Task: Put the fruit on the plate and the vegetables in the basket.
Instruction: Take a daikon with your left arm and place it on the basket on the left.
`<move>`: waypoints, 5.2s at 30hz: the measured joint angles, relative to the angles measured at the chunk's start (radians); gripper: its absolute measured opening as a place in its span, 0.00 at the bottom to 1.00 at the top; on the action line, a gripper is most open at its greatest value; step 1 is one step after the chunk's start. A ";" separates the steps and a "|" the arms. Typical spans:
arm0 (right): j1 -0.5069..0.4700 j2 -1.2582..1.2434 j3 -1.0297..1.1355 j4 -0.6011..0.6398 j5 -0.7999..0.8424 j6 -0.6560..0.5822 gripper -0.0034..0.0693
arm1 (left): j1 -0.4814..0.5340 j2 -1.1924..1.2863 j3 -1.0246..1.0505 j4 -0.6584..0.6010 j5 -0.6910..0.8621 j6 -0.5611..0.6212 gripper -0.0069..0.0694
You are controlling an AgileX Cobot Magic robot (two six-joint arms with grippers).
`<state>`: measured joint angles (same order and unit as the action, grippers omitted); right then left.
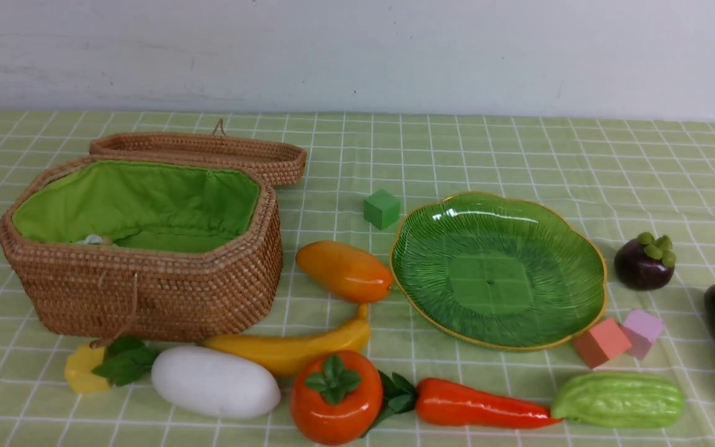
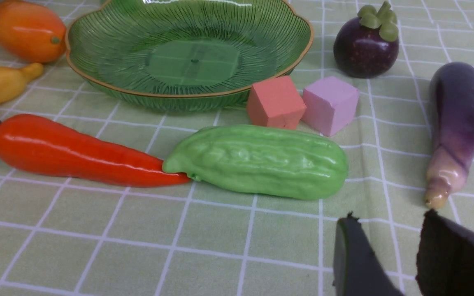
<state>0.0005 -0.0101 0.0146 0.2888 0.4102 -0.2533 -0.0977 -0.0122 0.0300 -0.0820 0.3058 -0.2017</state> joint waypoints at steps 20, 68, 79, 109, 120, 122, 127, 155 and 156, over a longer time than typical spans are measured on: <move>0.000 0.000 0.000 0.000 0.000 0.000 0.38 | 0.000 0.000 -0.089 -0.728 -0.306 0.157 0.28; 0.268 0.620 -0.967 0.250 0.674 -0.161 0.11 | -0.275 0.730 -0.779 -0.338 0.564 0.552 0.07; 0.268 0.620 -0.967 0.231 0.684 -0.207 0.13 | -0.375 1.149 -0.894 -0.226 0.642 0.816 0.16; 0.268 0.620 -0.967 0.220 0.707 -0.209 0.17 | -0.375 1.659 -0.939 0.197 0.242 1.151 0.80; 0.268 0.620 -0.967 0.220 0.715 -0.209 0.18 | -0.375 1.669 -0.951 0.151 0.281 1.160 0.80; 0.268 0.620 -0.967 0.220 0.716 -0.209 0.18 | -0.375 1.664 -0.951 0.139 0.293 1.160 0.80; 0.268 0.620 -0.967 0.220 0.717 -0.215 0.19 | -0.375 1.643 -0.941 0.100 0.356 1.160 0.80; 0.268 0.620 -0.967 0.255 0.652 -0.234 0.20 | -0.375 1.514 -0.934 -0.021 0.455 1.109 0.77; 0.268 0.620 -0.967 0.257 0.645 -0.234 0.19 | -0.375 1.477 -0.942 -0.032 0.459 1.100 0.77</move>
<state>0.2687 0.6095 -0.9519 0.5461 1.0551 -0.4875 -0.4727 1.4652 -0.9116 -0.1139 0.7649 0.8982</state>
